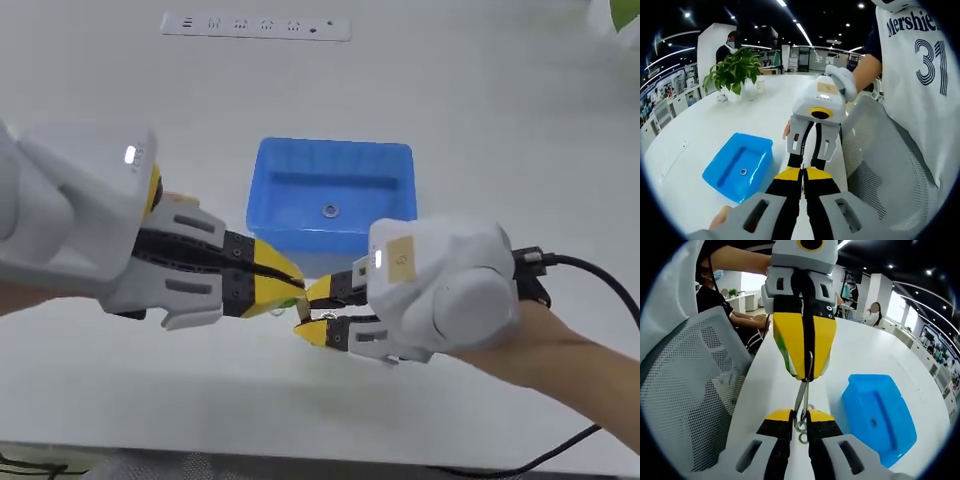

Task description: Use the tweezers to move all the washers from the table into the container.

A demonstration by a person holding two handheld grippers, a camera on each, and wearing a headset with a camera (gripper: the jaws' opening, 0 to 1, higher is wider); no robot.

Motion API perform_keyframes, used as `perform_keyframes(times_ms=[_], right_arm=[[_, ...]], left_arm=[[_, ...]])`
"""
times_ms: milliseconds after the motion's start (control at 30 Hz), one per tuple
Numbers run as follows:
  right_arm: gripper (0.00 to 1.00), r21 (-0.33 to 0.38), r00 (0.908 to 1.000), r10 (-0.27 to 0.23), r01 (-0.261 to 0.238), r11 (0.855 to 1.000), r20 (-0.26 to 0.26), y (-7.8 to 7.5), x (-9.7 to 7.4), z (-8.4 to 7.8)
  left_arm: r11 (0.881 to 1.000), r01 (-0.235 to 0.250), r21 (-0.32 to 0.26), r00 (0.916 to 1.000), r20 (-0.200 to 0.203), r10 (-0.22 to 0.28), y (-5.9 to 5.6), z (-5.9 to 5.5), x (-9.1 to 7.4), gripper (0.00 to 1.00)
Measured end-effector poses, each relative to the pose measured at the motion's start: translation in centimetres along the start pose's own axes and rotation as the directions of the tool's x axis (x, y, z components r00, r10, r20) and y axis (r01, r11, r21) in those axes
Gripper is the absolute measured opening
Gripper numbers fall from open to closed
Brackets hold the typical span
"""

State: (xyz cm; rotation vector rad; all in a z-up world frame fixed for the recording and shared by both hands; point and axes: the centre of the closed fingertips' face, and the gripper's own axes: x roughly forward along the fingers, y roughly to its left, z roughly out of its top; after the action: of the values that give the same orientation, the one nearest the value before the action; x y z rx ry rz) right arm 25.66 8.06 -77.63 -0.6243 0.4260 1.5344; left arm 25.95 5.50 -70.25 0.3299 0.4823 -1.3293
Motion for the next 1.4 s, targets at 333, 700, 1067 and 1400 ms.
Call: perform_keyframes(times_ms=[333, 700, 1067, 1400], right_arm=[[0.12, 0.013, 0.9999, 0.007, -0.007, 1.000, -0.008, 0.1, 0.3, -0.4], [0.10, 0.015, 0.9999, 0.014, -0.014, 1.000, -0.010, 0.2, 0.4, -0.5], [0.10, 0.013, 0.9998, 0.018, -0.018, 1.000, -0.011, 0.6, 0.2, -0.3], [0.10, 0.033, 0.9982, -0.041, 0.039, 0.999, 0.045, -1.8, -1.4, 2.1]], left_arm=[[1.000, 0.009, -0.004, 0.9999, -0.011, -0.009, 0.0, -0.4, 0.3, 0.05], [1.000, 0.015, -0.009, 0.9998, -0.013, -0.015, -0.2, -0.4, 0.3, 0.05], [0.999, 0.032, -0.020, 0.9992, -0.021, -0.033, -0.8, -0.2, 0.2, 0.05], [1.000, 0.017, 0.012, 0.9999, -0.002, -0.017, 1.0, 2.5, -1.3, 0.05]])
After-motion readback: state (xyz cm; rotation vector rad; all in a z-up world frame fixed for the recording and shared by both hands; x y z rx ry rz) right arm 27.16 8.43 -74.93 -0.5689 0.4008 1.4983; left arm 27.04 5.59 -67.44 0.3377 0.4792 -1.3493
